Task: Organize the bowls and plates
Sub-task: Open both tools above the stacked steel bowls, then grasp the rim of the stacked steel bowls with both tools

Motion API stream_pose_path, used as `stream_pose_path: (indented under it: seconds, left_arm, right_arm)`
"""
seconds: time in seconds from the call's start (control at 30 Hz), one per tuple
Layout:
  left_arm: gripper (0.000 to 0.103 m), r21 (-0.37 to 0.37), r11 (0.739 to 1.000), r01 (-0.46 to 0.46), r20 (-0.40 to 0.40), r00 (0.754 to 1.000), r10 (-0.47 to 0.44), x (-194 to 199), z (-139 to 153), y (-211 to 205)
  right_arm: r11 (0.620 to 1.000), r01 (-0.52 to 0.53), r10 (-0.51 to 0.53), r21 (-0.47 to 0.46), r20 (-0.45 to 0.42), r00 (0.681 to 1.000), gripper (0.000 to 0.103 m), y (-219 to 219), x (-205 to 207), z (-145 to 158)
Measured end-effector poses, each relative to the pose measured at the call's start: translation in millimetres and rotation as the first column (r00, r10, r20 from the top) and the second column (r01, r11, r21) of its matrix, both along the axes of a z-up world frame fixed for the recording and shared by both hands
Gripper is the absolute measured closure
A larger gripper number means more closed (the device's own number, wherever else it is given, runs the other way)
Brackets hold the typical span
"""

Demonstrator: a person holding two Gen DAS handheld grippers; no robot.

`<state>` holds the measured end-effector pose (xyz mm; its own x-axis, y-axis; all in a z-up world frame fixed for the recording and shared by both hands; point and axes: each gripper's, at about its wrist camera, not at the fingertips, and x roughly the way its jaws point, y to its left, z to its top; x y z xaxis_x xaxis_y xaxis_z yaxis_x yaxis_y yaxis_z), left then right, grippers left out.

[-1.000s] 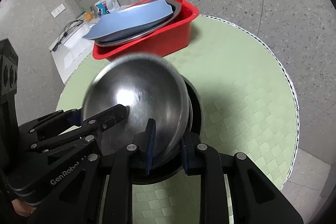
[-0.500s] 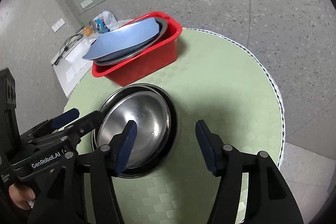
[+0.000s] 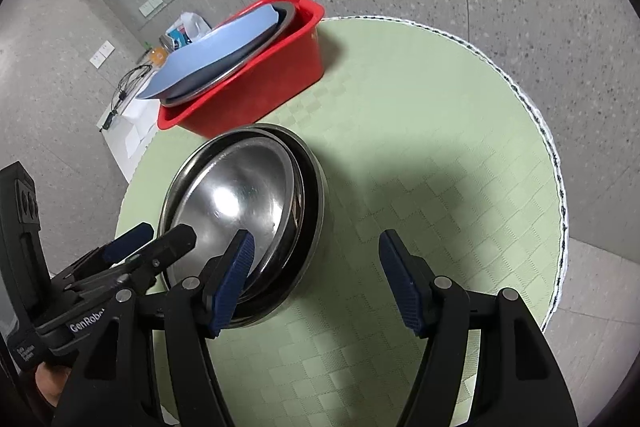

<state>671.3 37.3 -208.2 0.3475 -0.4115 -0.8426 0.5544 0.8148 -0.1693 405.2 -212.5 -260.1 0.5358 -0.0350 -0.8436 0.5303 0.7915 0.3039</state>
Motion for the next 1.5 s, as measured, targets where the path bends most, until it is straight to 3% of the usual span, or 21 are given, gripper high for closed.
stream_pose_path:
  seconds: [0.5, 0.87, 0.97, 1.07, 1.33, 1.5]
  left_arm:
    - [0.023, 0.050, 0.999, 0.000, -0.009, 1.000, 0.000, 14, -26, -19]
    - [0.024, 0.037, 0.999, -0.001, -0.019, 1.000, 0.002, 26, -32, -18]
    - [0.034, 0.019, 0.999, 0.028, -0.015, 0.999, -0.028, 23, -32, -21]
    - [0.065, -0.012, 0.996, 0.083, -0.018, 0.996, -0.083, 18, -29, -24]
    - [0.068, -0.027, 0.996, 0.087, -0.013, 0.996, -0.087, 14, -25, -20]
    - [0.069, -0.061, 0.995, 0.074, 0.013, 0.997, -0.073, 10, -6, -15]
  right_arm:
    - [1.000, 0.009, -0.010, -0.008, -0.030, 1.000, 0.037, 3, 11, -22]
    - [1.000, 0.022, -0.022, 0.021, -0.019, 1.000, 0.037, 0, 17, -32]
    - [0.999, 0.018, -0.018, 0.029, -0.012, 1.000, 0.038, -1, 17, -34]
    - [0.999, -0.013, 0.012, 0.046, 0.013, 1.000, 0.058, 3, 19, -34]
    - [0.999, -0.002, 0.002, 0.037, 0.013, 1.000, 0.064, 4, 18, -28]
    - [0.999, 0.003, -0.005, 0.034, 0.049, 0.999, 0.065, 3, 16, -14]
